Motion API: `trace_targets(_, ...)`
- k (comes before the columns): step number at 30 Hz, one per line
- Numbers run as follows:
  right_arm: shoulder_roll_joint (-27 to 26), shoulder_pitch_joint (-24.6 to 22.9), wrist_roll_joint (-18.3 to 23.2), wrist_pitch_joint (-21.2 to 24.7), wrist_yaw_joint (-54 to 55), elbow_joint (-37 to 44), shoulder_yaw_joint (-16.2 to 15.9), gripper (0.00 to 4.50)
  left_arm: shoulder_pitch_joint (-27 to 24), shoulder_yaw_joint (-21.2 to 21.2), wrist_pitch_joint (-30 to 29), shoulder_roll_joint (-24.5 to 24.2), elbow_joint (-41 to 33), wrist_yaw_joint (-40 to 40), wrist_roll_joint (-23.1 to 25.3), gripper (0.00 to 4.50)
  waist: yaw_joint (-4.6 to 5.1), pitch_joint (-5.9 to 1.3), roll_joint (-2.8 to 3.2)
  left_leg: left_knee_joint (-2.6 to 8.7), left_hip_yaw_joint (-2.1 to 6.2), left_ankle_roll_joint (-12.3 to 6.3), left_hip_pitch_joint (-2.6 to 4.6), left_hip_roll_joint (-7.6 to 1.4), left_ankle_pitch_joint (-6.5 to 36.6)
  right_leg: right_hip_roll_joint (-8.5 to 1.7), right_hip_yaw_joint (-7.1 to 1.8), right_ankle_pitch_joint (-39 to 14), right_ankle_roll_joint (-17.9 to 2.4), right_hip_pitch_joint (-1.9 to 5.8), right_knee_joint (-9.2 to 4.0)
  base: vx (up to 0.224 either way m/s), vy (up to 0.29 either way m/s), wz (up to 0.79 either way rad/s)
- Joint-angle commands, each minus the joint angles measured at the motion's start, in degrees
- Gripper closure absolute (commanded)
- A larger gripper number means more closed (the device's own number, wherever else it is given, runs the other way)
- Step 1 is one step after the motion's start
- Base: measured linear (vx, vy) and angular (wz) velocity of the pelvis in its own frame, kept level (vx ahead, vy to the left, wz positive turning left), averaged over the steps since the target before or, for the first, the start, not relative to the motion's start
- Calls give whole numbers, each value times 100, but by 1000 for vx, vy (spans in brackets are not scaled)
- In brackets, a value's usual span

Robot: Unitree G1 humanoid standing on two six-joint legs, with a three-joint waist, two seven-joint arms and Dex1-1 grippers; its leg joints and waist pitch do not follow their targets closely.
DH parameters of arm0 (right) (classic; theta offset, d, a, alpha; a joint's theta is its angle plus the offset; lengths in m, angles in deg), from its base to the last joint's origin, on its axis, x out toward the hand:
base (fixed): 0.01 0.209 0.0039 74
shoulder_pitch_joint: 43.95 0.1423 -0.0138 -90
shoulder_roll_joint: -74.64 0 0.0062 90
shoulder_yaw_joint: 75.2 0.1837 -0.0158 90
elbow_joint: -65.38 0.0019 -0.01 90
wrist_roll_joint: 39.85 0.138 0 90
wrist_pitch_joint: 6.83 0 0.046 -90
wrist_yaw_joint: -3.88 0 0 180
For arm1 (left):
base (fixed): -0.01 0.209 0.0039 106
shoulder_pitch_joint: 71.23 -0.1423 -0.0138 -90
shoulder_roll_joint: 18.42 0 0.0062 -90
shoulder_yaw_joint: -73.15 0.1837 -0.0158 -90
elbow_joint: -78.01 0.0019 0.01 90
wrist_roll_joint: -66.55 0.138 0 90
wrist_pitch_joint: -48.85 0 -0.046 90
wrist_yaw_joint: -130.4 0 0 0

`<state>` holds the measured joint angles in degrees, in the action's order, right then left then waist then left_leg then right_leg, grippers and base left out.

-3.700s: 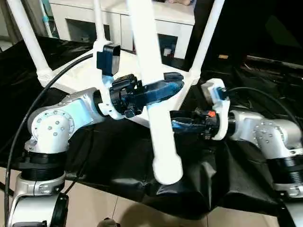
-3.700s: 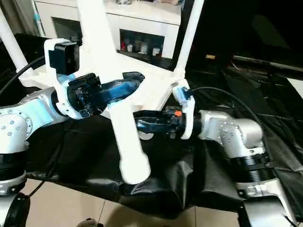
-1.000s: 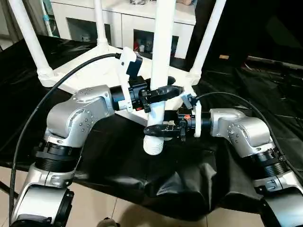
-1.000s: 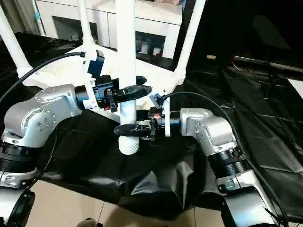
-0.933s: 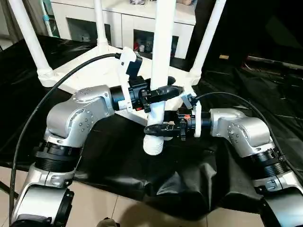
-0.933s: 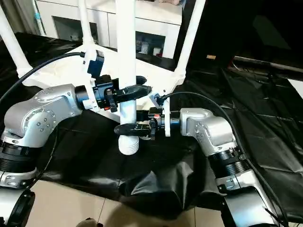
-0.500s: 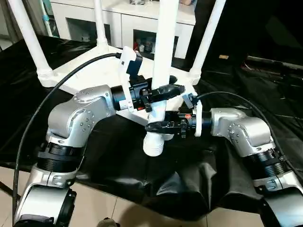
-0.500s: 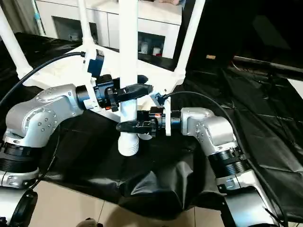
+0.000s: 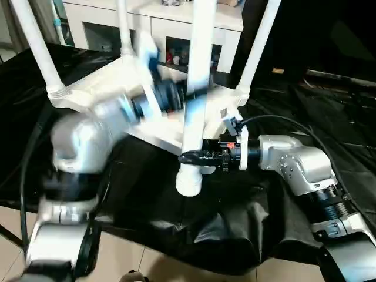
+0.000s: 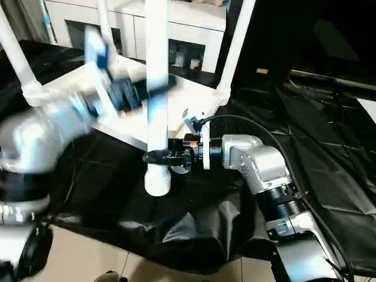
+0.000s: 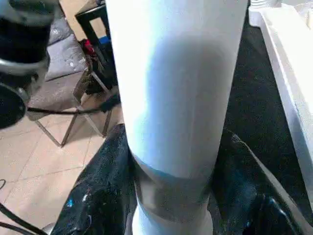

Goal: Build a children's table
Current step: Pick table leg

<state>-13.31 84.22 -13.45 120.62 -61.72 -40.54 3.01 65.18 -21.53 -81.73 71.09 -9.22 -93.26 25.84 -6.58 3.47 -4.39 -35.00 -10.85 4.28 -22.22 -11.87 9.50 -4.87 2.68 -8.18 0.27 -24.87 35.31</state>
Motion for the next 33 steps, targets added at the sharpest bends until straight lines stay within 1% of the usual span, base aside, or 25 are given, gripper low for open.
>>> trace_targets(1, 47, -11, -72, -133, -32, 2, -35, 265, 158, -107, -95, -5, 87, -54, -220, 150, -18, -443, 58, 416, 50, 289, 105, -60, 1344, -234, -137, -1821, -835, 332, -375, 0, 0, 0)
trace_targets(2, 43, -9, -79, -142, -29, -7, -32, 265, 163, -107, -152, -29, 96, -76, -240, 178, -17, -447, 61, 419, 54, 284, 106, -62, 1322, -226, -134, -1747, -858, 336, -367, 0, 0, 0)
trace_targets(4, 35, -3, -88, -154, -28, -21, -23, 265, 168, -120, -246, -38, 111, -63, -250, 184, -12, -446, 65, 421, 50, 285, 111, -66, 1343, -221, -136, -1666, -903, 334, -359, 0, 0, 0)
trace_targets(6, 33, -1, -93, -161, -29, -27, -20, 265, 169, -125, -271, -35, 119, -52, -236, 190, -13, -449, 62, 417, 48, 279, 112, -64, 1333, -221, -137, -1637, -907, 337, -361, 0, 0, 0)
trace_targets(7, 30, 2, -105, -178, -25, -37, -19, 265, 144, -89, -327, -44, 117, -75, -205, 212, -14, -447, 66, 422, 49, 279, 115, -68, 1335, -224, -137, -1636, -914, 339, -358, 0, 0, 0)
trace_targets(8, 40, 1, -154, -220, -31, -42, -35, 265, 95, -26, -415, -43, 100, -90, -176, 224, -13, -443, 64, 425, 50, 285, 113, -69, 1357, -226, -136, -1680, -908, 339, -365, 0, 0, 0)
trace_targets(9, 42, 1, -161, -227, -34, -44, -38, 265, 87, -6, -422, -50, 96, -97, -172, 228, -15, -442, 63, 422, 47, 290, 121, -69, 1381, -228, -138, -1719, -900, 331, -371, 0, 0, 0)
trace_targets(10, 46, 5, -181, -247, -43, -52, -45, 265, 67, 57, -442, -75, 87, -121, -160, 241, -18, -444, 64, 422, 51, 290, 119, -69, 1381, -231, -138, -1738, -888, 339, -369, 0, 0, 0)
trace_targets(11, 46, 5, -181, -247, -43, -52, -45, 265, 67, 57, -442, -75, 87, -121, -160, 241, -18, -442, 64, 425, 51, 289, 116, -70, 1378, -231, -138, -1739, -888, 340, -371, 0, 0, 0)
trace_targets(13, 44, 18, -192, -271, -51, -77, -46, 265, 51, 163, -496, -148, 92, -148, -124, 268, -14, -442, 59, 427, 54, 288, 116, -71, 1384, -228, -136, -1743, -883, 337, -369, 0, 0, 0)
trace_targets(15, 41, 33, -208, -290, -59, -102, -39, 265, 59, 175, -550, -168, 115, -120, -129, 273, -13, -440, 65, 426, 53, 292, 116, -70, 1392, -230, -138, -1752, -884, 338, -370, 0, 0, 0)
trace_targets(18, 35, 51, -247, -334, -64, -129, -27, 265, 93, 125, -558, -165, 155, -87, -118, 282, -14, -440, 59, 426, 53, 295, 115, -70, 1388, -230, -138, -1759, -886, 338, -371, 0, 0, 0)
trace_targets(21, 23, 77, -310, -427, -7, -165, -15, 265, 147, 35, -471, -162, 210, -51, -80, 285, -15, -443, 61, 424, 51, 294, 117, -70, 1377, -231, -139, -1728, -891, 336, -372, 0, 0, 0)
trace_targets(22, 18, 85, -322, -439, 19, -176, -11, 266, 155, 34, -449, -169, 218, -58, -73, 285, -13, -442, 51, 424, 51, 293, 116, -72, 1373, -232, -139, -1726, -892, 336, -371, 0, 0, 0)
trace_targets(23, 15, 95, -325, -440, 31, -188, -8, 210, 161, 32, -435, -175, 223, -62, -70, 285, -13, -441, 56, 425, 50, 289, 116, -70, 1375, -232, -138, -1735, -894, 335, -372, 0, 0, 0)
trace_targets(24, 14, 114, -319, -424, 27, -205, -6, 210, 169, 28, -429, -184, 227, -67, -74, 285, -11, -448, 54, 420, 49, 284, 117, -68, 1356, -230, -139, -1707, -903, 338, -364, 0, 0, 0)
trace_targets(27, 23, 181, -295, -394, -63, -243, -10, 180, 187, 20, -432, -192, 224, -85, -101, 285, -8, -442, 46, 423, 48, 267, 112, -71, 1330, -230, -141, -1701, -905, 342, -362, 0, 0, 0)
trace_targets(29, 31, 189, -355, -508, -104, -231, -46, 161, 184, 6, -436, -177, 219, -114, -125, 285, -8, -444, 49, 419, 46, 270, 113, -72, 1318, -234, -142, -1685, -906, 339, -361, 0, 0, 0)
trace_targets(30, 31, 187, -363, -524, -123, -231, -52, 161, 182, 1, -437, -172, 222, -118, -133, 285, -6, -445, 39, 418, 44, 268, 110, -71, 1312, -233, -142, -1682, -905, 342, -361, 0, 0, 0)
trace_targets(33, 37, 181, -358, -549, -196, -225, -89, 156, 182, -5, -423, -168, 239, -142, -154, 285, -9, -442, 49, 421, 45, 260, 112, -72, 1320, -231, -142, -1702, -910, 340, -363, 0, 0, 0)
